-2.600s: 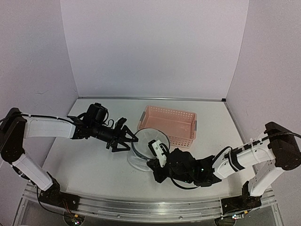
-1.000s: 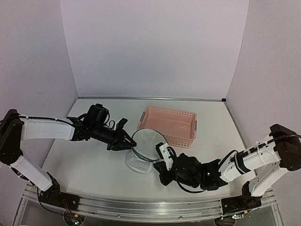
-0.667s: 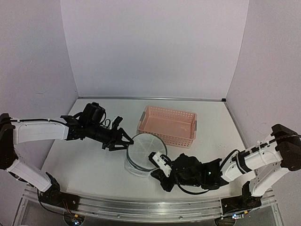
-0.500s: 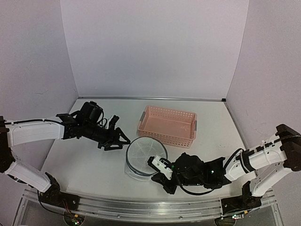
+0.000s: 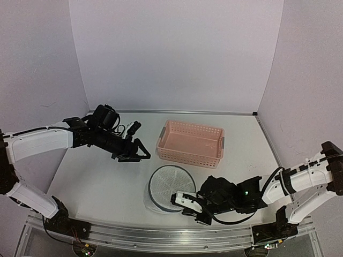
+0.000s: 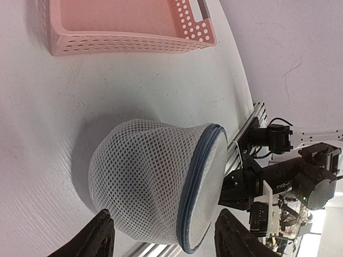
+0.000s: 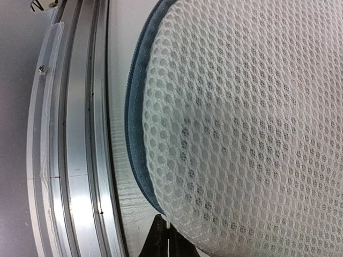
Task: Unzip the laundry bag and remove the bra
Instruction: Adjust the laundry bag at the center of the board.
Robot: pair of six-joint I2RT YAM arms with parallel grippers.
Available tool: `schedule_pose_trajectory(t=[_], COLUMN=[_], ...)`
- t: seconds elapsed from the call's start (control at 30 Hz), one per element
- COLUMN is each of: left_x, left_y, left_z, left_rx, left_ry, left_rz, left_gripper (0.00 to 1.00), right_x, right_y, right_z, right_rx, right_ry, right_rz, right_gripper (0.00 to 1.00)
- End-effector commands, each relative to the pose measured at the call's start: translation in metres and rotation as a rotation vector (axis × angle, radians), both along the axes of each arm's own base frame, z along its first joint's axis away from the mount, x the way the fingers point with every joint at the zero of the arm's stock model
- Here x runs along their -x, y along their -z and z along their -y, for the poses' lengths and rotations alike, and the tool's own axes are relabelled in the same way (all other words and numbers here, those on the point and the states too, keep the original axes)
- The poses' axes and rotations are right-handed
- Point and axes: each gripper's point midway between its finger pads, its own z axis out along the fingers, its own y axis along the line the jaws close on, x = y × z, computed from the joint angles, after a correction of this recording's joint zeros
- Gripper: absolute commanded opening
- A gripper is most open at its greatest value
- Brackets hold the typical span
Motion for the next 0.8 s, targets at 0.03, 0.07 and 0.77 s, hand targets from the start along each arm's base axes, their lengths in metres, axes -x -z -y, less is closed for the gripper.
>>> schedule_pose_trajectory(t=[0.03, 0.07, 0.77], left_x=[0.001, 0.002, 0.032], left_y=[-0.018, -0.018, 0.003], left_z=[0.021, 0.024, 0.06], left_rx=[0.028, 0.024, -0.106], left_ry=[0.149, 0.165, 0.343], left_rz=[0.075, 0.08, 0.072], left_gripper=[0.65, 0.65, 0.41], right_x=[0.0, 0.0, -0.004], right_y=[-0.026, -0.026, -0.025], right_z=[-0.008, -0.008, -0.006], right_rx=[-0.028, -0.025, -0.014], right_ry=[-0.058, -0.056, -0.026], right_rz=[0.05, 0.052, 0.052], right_gripper=[0.0, 0.0, 0.0])
